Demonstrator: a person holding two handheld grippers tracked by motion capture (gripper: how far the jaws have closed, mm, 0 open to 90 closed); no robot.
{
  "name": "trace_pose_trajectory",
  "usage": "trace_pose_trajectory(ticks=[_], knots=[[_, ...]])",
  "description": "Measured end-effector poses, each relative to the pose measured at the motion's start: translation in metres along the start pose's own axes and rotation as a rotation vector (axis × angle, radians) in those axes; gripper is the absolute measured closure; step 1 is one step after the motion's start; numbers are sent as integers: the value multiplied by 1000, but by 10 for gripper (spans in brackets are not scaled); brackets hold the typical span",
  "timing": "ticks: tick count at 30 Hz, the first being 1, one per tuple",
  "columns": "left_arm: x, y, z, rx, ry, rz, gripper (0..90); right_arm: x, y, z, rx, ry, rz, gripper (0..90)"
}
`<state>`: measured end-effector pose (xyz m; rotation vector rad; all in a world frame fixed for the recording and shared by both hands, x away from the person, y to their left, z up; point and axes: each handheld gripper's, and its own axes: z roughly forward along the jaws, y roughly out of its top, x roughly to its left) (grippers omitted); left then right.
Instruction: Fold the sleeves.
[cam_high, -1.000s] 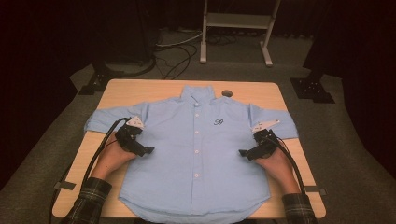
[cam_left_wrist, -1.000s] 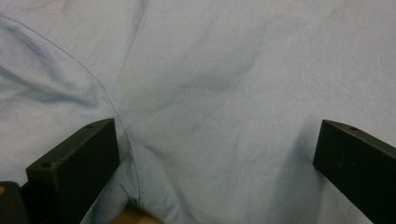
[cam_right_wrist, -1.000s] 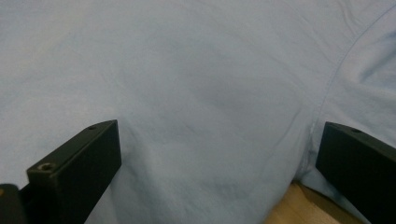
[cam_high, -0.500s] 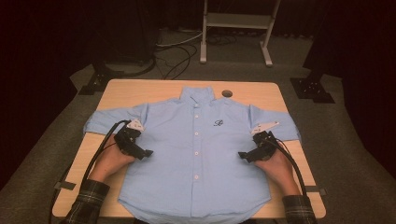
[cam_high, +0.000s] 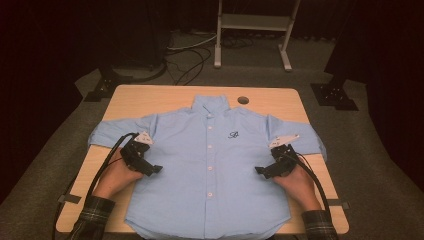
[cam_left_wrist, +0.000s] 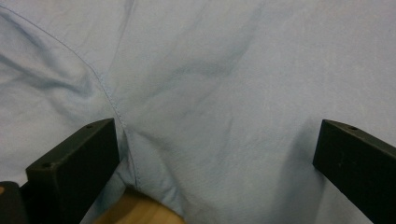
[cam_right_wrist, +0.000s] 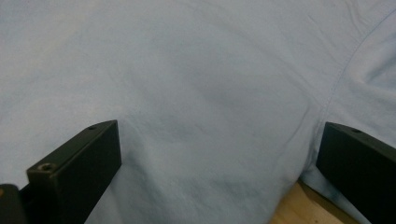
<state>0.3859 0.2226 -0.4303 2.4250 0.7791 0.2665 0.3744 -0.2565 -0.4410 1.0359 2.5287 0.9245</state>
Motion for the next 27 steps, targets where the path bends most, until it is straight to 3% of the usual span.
trace_pose_trajectory(ticks=[27], knots=[[-14,-10,-8,17,6,-13,0,13,-7,-6,10,-3,-1,0]])
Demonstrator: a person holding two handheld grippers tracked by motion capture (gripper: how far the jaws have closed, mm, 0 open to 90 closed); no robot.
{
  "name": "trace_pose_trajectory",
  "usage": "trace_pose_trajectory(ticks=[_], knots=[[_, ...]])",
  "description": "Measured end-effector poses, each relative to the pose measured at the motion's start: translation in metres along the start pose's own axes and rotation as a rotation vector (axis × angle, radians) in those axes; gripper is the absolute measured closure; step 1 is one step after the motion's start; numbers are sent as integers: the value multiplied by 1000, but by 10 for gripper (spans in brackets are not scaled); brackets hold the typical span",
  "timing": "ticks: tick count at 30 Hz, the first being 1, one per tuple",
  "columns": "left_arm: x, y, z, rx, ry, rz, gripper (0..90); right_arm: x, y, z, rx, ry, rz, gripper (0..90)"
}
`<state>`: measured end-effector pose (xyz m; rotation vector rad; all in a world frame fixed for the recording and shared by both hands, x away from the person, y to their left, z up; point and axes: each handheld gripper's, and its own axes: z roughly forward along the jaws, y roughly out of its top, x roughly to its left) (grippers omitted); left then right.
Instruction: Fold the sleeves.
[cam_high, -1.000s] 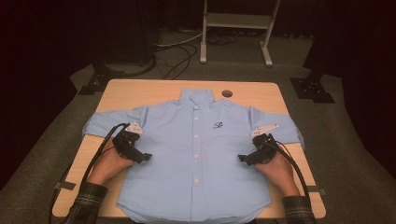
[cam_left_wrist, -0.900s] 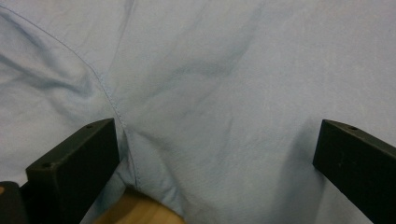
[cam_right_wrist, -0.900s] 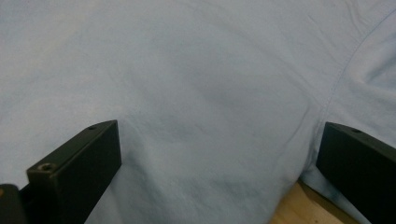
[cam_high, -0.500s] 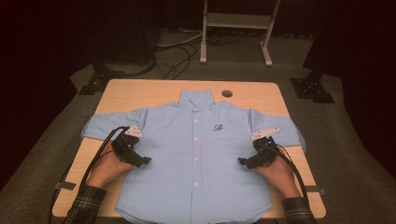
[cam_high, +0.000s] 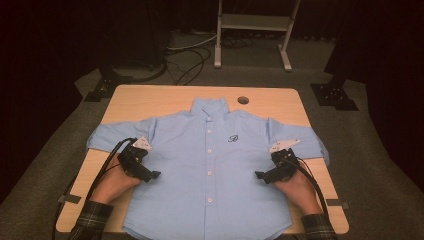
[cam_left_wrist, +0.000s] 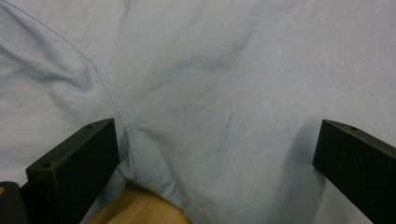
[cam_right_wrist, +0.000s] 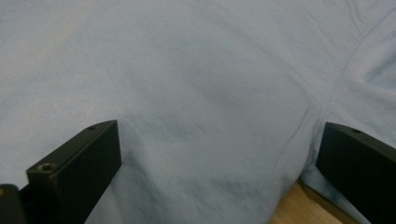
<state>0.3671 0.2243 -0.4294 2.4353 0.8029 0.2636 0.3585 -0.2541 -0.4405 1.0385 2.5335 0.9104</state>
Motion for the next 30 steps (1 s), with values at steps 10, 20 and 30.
trace_pose_trajectory(ticks=[10,20,30], knots=[[-3,-9,-7,13,6,-6,0,8,2,0,16,4,0,0],[-1,-12,-9,19,11,-15,0,11,4,2,13,11,-17,0],[0,-20,-15,19,15,-25,0,19,7,5,17,15,-20,0]])
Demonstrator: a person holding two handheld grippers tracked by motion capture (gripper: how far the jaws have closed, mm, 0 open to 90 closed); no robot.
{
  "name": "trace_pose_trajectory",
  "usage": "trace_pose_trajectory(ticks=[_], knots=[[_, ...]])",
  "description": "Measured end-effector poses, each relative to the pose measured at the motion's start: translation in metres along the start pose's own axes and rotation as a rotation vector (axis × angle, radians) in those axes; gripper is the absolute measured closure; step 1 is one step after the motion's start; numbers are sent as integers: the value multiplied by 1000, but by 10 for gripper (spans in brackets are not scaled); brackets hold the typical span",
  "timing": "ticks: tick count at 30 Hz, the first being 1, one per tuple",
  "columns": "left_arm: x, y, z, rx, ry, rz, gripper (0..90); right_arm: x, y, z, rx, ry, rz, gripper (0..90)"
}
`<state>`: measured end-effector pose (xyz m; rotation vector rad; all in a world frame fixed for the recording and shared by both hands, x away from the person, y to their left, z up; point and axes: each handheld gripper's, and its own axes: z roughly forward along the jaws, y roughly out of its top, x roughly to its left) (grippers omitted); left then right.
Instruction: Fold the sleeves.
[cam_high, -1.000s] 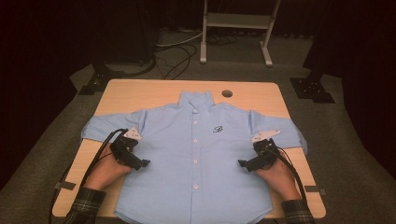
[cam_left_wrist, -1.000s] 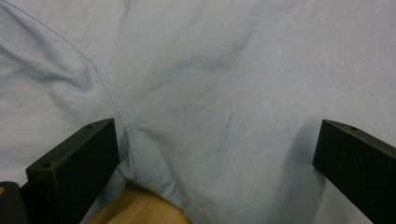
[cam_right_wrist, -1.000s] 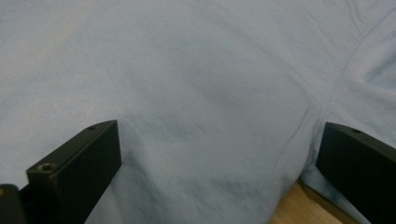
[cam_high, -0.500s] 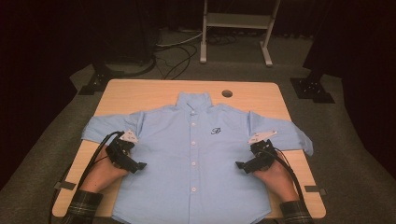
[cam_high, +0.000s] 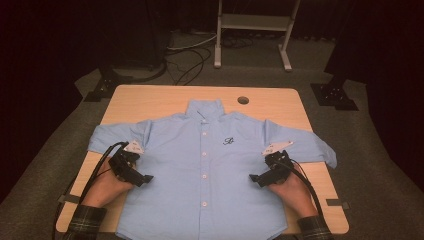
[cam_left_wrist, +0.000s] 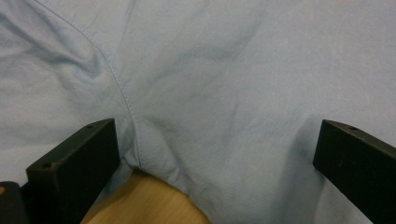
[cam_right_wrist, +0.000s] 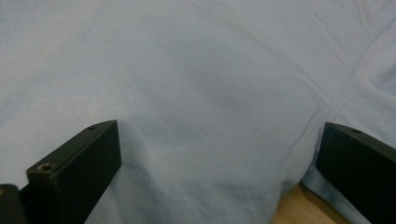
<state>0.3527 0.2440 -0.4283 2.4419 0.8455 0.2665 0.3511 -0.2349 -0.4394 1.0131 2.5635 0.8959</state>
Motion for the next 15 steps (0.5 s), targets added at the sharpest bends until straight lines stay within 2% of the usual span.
trace_pose_trajectory(ticks=[15], knots=[[4,-9,-7,9,7,-12,0,10,5,3,3,8,-9,0]])
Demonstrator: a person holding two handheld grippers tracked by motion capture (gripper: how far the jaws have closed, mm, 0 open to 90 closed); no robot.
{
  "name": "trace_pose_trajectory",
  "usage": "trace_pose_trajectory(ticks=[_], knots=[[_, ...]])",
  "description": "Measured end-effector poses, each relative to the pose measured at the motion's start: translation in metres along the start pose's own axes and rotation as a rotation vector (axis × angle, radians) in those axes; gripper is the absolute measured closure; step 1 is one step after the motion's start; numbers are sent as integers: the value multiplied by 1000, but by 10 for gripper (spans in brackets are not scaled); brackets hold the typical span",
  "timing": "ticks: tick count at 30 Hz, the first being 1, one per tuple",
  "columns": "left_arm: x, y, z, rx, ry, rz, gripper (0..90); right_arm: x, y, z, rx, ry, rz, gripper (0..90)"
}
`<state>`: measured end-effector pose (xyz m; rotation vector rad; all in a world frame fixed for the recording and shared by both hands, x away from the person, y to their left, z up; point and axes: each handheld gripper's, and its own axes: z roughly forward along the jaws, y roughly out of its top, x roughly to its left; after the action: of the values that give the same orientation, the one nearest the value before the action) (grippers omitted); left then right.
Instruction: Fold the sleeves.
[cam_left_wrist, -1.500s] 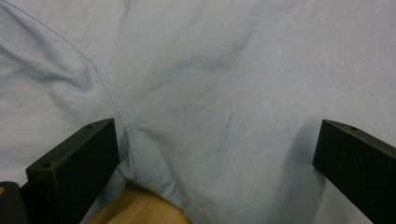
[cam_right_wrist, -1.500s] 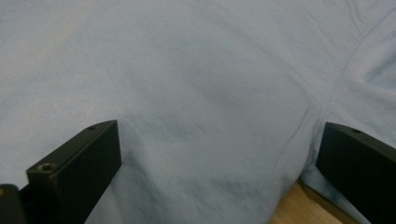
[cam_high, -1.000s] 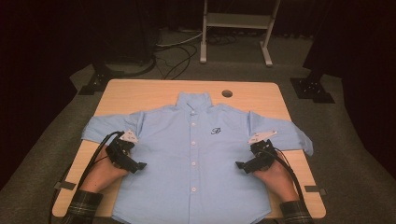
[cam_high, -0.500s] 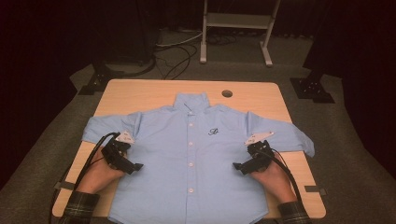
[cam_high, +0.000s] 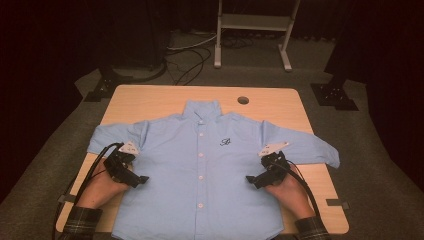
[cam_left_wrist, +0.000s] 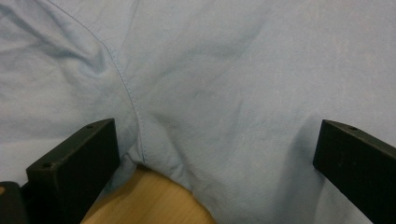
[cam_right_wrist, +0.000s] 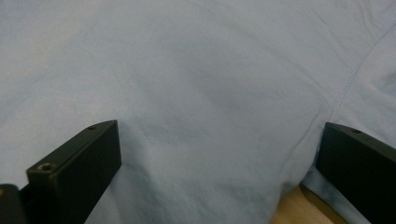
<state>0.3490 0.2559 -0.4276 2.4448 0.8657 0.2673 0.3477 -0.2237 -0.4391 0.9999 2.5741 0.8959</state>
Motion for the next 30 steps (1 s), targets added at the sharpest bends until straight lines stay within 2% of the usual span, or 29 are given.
trace_pose_trajectory(ticks=[20,30], knots=[[4,-14,-10,10,8,-19,0,13,8,7,0,16,-15,0],[9,-23,-16,17,11,-41,0,23,14,11,-2,26,-28,0]])
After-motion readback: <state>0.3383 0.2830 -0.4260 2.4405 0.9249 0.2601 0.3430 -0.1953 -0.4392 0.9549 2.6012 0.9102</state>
